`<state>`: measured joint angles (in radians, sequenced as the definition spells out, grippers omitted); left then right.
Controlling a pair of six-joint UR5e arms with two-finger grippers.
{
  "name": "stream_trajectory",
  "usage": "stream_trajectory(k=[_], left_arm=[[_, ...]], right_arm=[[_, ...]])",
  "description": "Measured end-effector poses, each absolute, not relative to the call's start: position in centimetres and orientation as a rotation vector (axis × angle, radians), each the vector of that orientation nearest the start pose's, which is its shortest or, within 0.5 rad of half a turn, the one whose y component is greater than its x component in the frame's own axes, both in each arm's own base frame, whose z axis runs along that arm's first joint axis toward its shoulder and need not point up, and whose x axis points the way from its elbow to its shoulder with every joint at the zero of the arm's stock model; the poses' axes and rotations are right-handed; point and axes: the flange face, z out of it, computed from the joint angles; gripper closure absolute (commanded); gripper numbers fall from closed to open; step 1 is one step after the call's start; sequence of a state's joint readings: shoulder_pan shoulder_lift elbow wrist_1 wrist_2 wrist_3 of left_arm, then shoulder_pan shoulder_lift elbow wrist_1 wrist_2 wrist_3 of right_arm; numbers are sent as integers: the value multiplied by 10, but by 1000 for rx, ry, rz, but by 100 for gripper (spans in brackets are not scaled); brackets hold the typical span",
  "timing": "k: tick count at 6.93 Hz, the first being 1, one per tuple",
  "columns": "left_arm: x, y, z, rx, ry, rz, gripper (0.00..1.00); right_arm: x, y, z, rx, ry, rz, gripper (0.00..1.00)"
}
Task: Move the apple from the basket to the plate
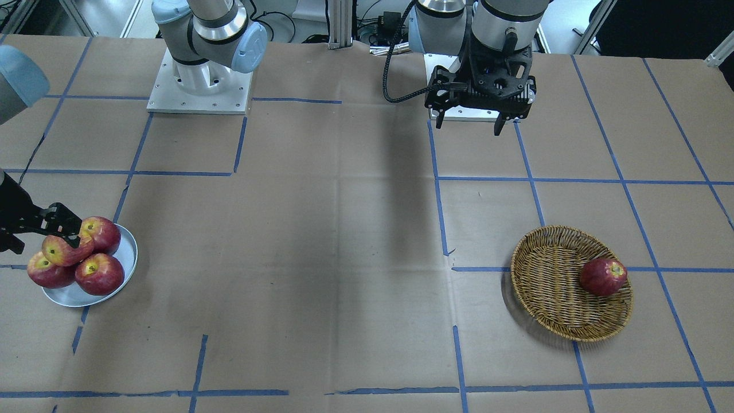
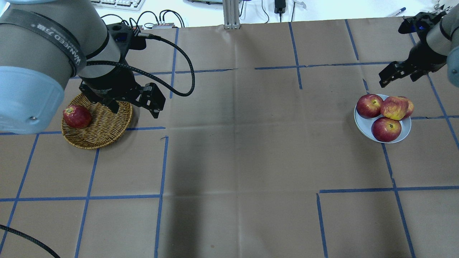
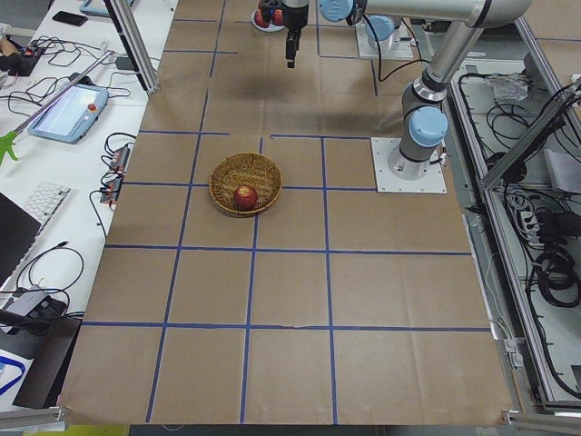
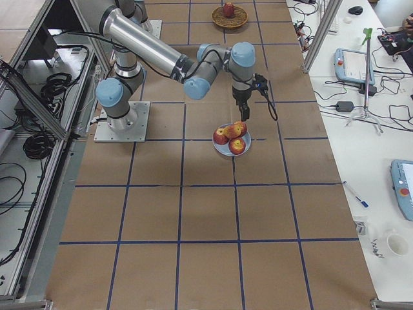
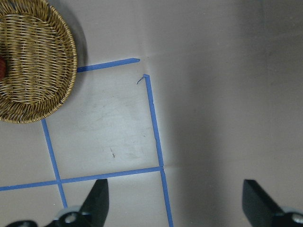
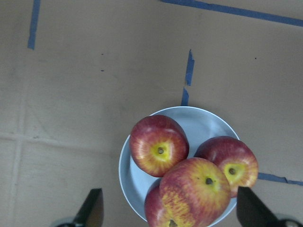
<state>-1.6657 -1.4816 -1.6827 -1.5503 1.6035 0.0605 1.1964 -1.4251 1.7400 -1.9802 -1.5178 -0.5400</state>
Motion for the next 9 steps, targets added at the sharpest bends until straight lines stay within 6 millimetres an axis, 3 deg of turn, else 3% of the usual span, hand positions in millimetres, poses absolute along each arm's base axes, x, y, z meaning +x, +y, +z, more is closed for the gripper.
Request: stream_trajectory(k=[2,4,5,9], left_arm=[[-172,-439,476,241,3100,7,1],[-172,-439,475,241,3100,7,1],[-172,-439,475,240,3100,7,1],[-171,-438,476,238,3099,6,1]], right_arm=[[5,-527,421,-124,3104,-112,0],[85,-498,442,30,3103,-65,0],[109,-489,445,63,3103,-42,0],[120,-474,459,59,3149,-46,0]])
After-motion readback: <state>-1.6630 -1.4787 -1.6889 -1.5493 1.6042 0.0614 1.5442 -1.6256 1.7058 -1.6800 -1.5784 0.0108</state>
